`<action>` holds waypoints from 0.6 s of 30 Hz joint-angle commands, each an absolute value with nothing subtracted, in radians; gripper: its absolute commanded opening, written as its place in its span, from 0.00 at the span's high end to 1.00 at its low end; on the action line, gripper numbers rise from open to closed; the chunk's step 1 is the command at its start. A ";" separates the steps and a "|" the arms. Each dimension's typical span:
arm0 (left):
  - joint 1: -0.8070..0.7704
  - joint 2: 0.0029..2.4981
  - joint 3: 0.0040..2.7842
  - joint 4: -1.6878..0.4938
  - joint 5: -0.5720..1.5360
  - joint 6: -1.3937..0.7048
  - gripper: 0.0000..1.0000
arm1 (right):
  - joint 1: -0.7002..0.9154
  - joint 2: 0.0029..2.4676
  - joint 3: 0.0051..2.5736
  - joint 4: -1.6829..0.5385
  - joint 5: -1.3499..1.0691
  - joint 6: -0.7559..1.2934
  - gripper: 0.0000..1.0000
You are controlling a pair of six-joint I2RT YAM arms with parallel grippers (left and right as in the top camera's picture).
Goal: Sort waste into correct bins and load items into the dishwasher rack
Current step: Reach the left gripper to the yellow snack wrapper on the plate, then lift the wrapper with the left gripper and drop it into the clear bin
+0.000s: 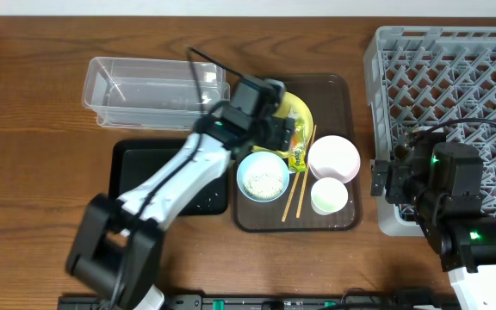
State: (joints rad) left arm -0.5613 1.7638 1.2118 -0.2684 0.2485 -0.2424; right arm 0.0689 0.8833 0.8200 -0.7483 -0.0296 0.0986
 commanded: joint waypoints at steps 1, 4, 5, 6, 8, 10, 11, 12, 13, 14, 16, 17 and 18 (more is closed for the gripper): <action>-0.582 1.816 1.228 -0.241 0.242 -0.303 0.23 | 0.075 0.882 0.839 -0.750 -0.034 0.097 0.01; -0.601 1.860 1.228 -0.217 0.243 -0.320 0.28 | 0.075 0.882 0.839 -0.750 -0.034 0.097 0.01; -0.607 1.874 1.228 -0.214 0.243 -0.320 0.32 | 0.075 0.882 0.839 -0.750 -0.034 0.097 0.01; -0.614 1.889 1.228 -0.213 0.243 -0.320 0.37 | 0.075 0.882 0.839 -0.750 -0.034 0.097 0.01; -0.624 1.908 1.228 -0.214 0.243 -0.320 0.39 | 0.075 0.882 0.839 -0.750 -0.034 0.097 0.01; -0.634 1.929 1.228 -0.214 0.243 -0.320 0.41 | 0.075 0.882 0.839 -0.750 -0.034 0.097 0.01; -0.640 1.939 1.228 -0.212 0.243 -0.320 0.44 | 0.075 0.882 0.839 -0.750 -0.034 0.097 0.01; -0.644 1.945 1.228 -0.211 0.243 -0.320 0.46 | 0.075 0.882 0.839 -0.750 -0.034 0.097 0.01; -0.647 1.952 1.228 -0.210 0.242 -0.320 0.51 | 0.075 0.882 0.839 -0.750 -0.034 0.097 0.01; -0.648 1.955 1.228 -0.210 0.243 -0.320 0.56 | 0.075 0.882 0.839 -0.750 -0.034 0.097 0.01; -0.648 1.955 1.228 -0.211 0.243 -0.320 0.67 | 0.075 0.882 0.839 -0.750 -0.034 0.097 0.01; -0.648 1.954 1.228 -0.210 0.243 -0.320 0.73 | 0.075 0.882 0.839 -0.750 -0.034 0.097 0.01; -0.646 1.951 1.228 -0.210 0.242 -0.319 0.78 | 0.075 0.882 0.839 -0.750 -0.034 0.097 0.01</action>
